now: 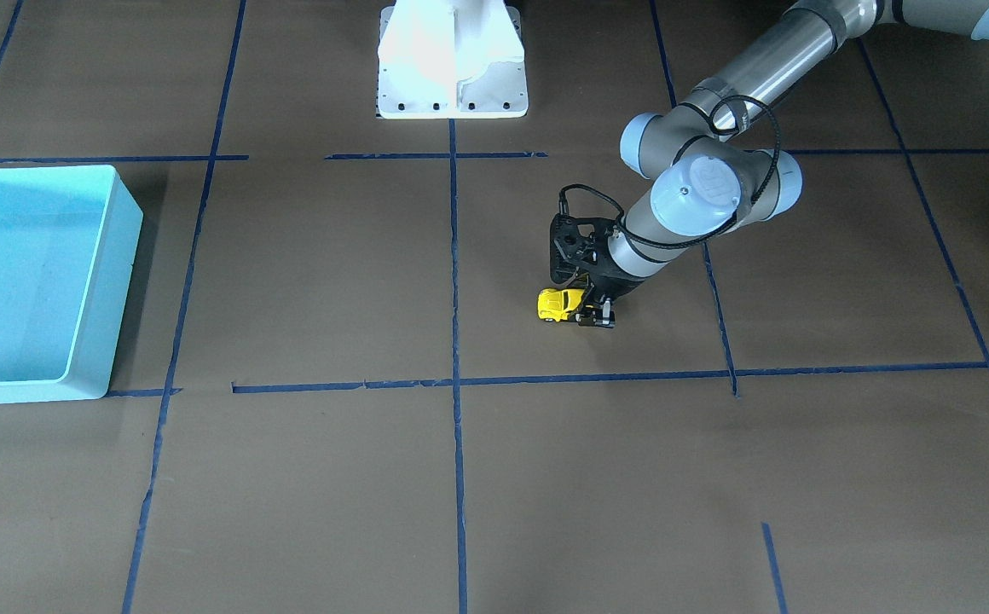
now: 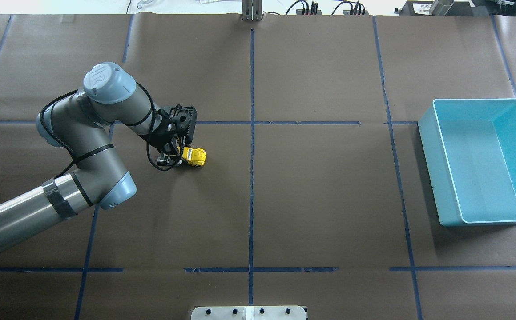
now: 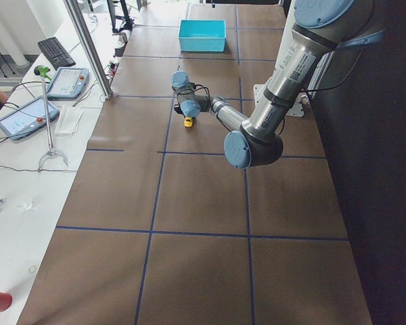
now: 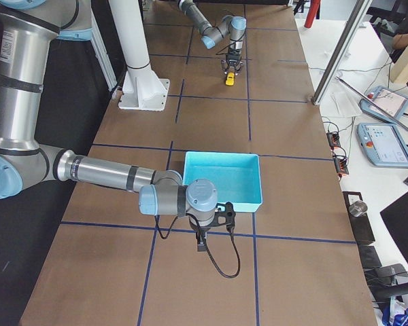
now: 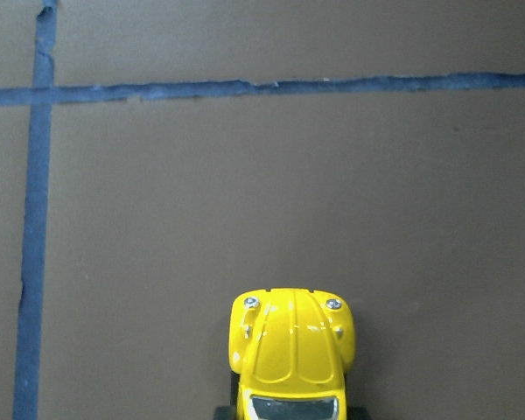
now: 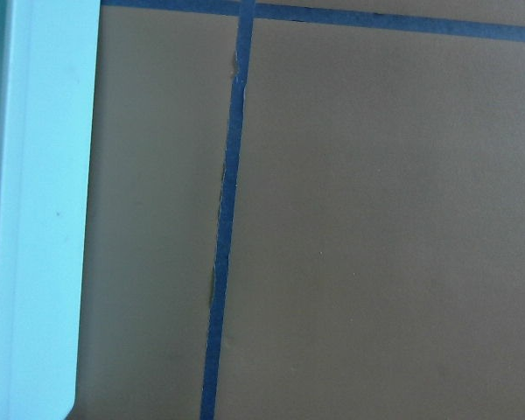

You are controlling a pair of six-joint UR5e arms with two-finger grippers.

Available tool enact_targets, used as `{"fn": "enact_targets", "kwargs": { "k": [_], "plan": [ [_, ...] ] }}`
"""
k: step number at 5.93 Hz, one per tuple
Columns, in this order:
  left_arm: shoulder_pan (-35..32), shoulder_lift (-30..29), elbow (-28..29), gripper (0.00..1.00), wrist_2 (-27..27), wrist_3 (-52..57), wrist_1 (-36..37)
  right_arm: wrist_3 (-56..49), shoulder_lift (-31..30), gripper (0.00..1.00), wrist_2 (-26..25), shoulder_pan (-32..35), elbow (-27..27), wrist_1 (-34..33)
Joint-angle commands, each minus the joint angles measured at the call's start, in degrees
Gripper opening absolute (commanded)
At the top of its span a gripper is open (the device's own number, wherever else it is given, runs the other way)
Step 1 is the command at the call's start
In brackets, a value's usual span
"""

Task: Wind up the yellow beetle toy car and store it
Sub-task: 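Drag the car backward along the table away from the blue bin, then open the left gripper to release the car and raise the left arm away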

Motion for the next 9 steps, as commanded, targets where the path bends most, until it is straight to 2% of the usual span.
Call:
{"fn": "enact_targets", "kwargs": {
  "k": [1,2,3,7,9],
  "plan": [
    [-3.9,4.6,0.0,0.05,-5.3,0.3,-3.0,0.0,0.0,1.00,0.0,0.0,0.0,0.1],
    [-6.5,8.0,-0.1,0.40,-7.9,0.3,-6.2,0.0,0.1,1.00,0.0,0.0,0.1,0.1],
    [-6.8,10.4,-0.9,0.99,-8.2,0.1,-6.6,0.0,0.0,1.00,0.0,0.0,0.1,0.1],
    [-7.4,11.0,-2.4,1.00,-8.1,-0.1,-6.5,0.0,0.1,1.00,0.0,0.0,0.0,0.1],
    [-9.8,11.0,-4.1,1.00,-8.1,-0.8,-5.3,0.0,0.1,1.00,0.0,0.0,0.0,0.1]
  ]
}}
